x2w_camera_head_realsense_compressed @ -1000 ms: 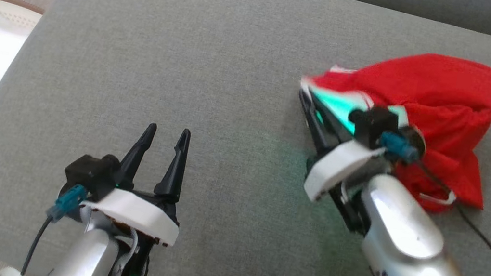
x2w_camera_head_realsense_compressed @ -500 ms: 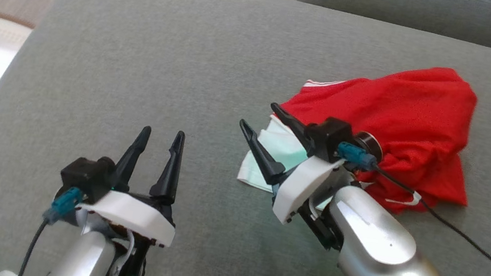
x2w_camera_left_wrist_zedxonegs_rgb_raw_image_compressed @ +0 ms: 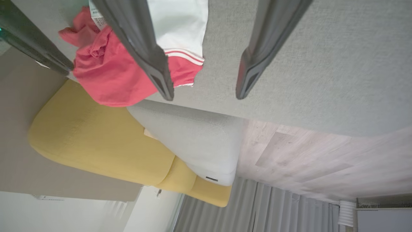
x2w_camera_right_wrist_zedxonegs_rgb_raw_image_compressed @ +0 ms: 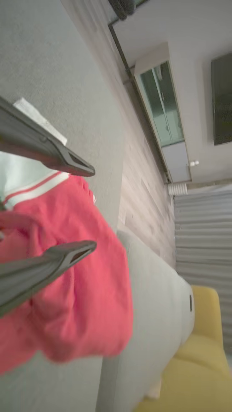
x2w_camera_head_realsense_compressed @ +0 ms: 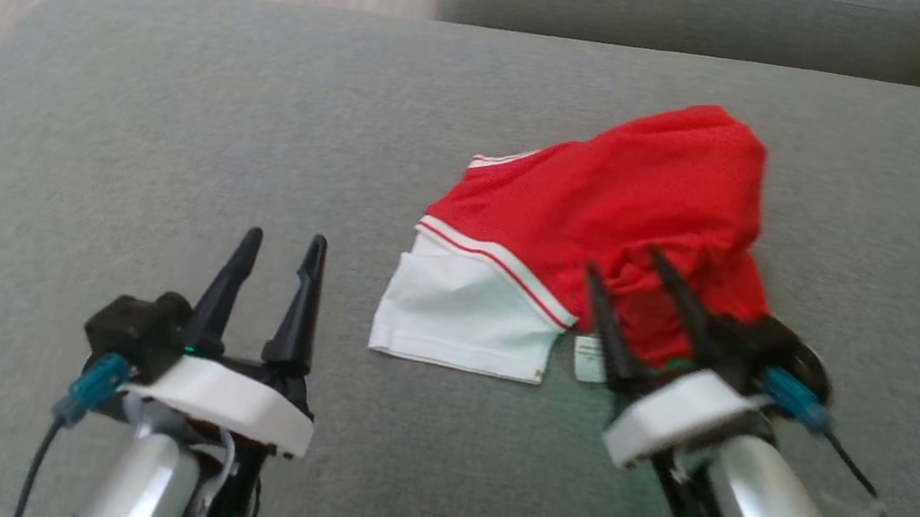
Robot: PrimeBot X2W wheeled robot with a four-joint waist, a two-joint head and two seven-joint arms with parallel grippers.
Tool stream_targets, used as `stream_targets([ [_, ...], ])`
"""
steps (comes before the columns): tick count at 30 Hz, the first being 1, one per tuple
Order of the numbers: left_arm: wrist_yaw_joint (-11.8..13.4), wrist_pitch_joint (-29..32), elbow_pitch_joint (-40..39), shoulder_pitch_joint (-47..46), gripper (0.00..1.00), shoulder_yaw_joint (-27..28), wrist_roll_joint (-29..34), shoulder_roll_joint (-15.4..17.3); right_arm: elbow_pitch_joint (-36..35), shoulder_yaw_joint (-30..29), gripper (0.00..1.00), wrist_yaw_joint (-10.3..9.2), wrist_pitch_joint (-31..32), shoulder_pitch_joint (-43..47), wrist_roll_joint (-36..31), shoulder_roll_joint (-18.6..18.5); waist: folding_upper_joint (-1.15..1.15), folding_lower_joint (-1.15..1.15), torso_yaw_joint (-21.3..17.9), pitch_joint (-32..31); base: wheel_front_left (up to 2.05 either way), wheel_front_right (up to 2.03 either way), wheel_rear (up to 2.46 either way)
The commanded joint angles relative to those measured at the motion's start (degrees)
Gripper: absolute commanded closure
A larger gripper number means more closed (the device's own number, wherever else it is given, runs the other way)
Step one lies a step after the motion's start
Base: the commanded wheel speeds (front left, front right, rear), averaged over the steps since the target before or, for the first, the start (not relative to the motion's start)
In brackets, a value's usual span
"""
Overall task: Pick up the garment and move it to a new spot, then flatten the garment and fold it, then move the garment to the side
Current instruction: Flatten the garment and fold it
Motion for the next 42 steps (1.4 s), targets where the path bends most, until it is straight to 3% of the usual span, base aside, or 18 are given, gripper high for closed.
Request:
stream_targets([
  [1,0.32,-0.45,-2.32,-1.15,0.0,2.59,0.56,0.15,-3.8,-2.07,0.0,0.39,-0.69,1.39,-1.26,0.34,0.0,0.0,-1.63,-0.47,0.0,0.0,0.0],
  [8,-0.11,-0.45,-2.81,-0.63,0.0,2.75,0.99,0.15,-13.16,-12.88,0.0,0.39,0.29,10.92,-5.14,1.44,0.0,0.0,-4.16,-0.48,0.0,0.0,0.0],
  [10,-0.55,-0.45,-2.23,-0.53,0.0,2.3,3.98,0.15,-16.14,-15.11,0.0,0.39,0.85,13.71,-5.26,1.68,0.0,0.0,-4.61,-0.34,0.0,0.0,0.0],
  [22,-1.09,-0.45,-1.49,-1.22,0.0,1.79,3.84,0.15,-20.66,-15.18,0.0,0.39,2.77,15.54,-4.1,1.74,0.0,0.0,-3.39,1.13,0.0,0.0,0.0],
  [31,-1.13,-0.45,-0.76,-2.42,0.0,-0.01,3.28,0.15,-13.62,-11.97,0.0,0.39,8.78,11.16,-6.89,1.75,0.0,0.0,-0.37,3.76,0.0,0.0,0.0],
  [42,-1.0,-0.45,-0.19,-3.75,0.0,-0.36,2.84,0.15,-3.06,-11.43,0.0,0.39,8.8,4.41,-9.61,1.75,0.0,0.0,2.35,5.84,0.0,0.0,0.0],
])
